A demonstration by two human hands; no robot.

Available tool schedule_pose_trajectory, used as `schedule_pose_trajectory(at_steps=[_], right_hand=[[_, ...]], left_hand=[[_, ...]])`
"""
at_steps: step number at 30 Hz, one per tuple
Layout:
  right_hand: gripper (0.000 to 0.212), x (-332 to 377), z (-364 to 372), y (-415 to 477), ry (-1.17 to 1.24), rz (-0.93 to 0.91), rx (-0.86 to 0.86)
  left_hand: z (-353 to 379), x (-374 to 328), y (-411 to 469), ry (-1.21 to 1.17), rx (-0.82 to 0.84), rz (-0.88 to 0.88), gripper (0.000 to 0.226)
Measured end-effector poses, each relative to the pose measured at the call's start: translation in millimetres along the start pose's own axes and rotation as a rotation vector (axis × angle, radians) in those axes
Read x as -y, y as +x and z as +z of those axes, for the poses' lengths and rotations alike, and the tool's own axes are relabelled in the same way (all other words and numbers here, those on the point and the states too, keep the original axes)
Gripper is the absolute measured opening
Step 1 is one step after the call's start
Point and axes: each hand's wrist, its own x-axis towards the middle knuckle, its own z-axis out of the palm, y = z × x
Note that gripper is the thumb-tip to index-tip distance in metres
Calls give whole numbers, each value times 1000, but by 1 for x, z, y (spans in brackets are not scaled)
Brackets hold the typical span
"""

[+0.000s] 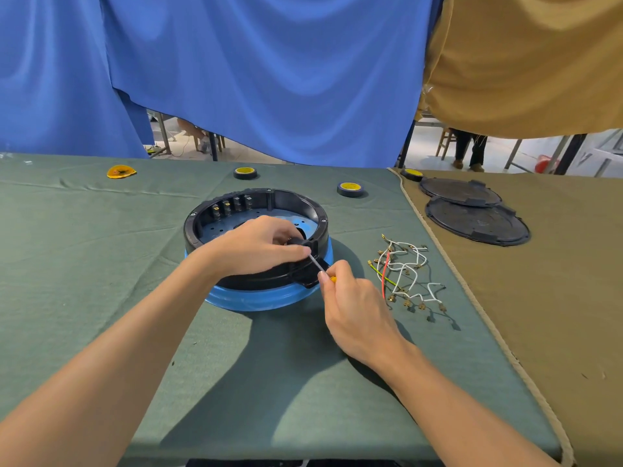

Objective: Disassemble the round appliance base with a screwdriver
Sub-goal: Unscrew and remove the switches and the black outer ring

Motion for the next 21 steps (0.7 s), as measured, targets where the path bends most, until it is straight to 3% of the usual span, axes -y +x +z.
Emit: schedule_pose_trajectory(at_steps=[3, 9, 21], right_hand=[[21, 0, -2, -3, 45, 4, -22], [22, -9, -15, -13, 109, 43, -82], [24, -4, -20, 0, 79, 86, 44]], left_hand=[[-3, -1, 0, -81, 0, 17, 26], [-2, -1, 1, -127, 4, -1, 24], [-3, -3, -2, -114, -4, -7, 28]])
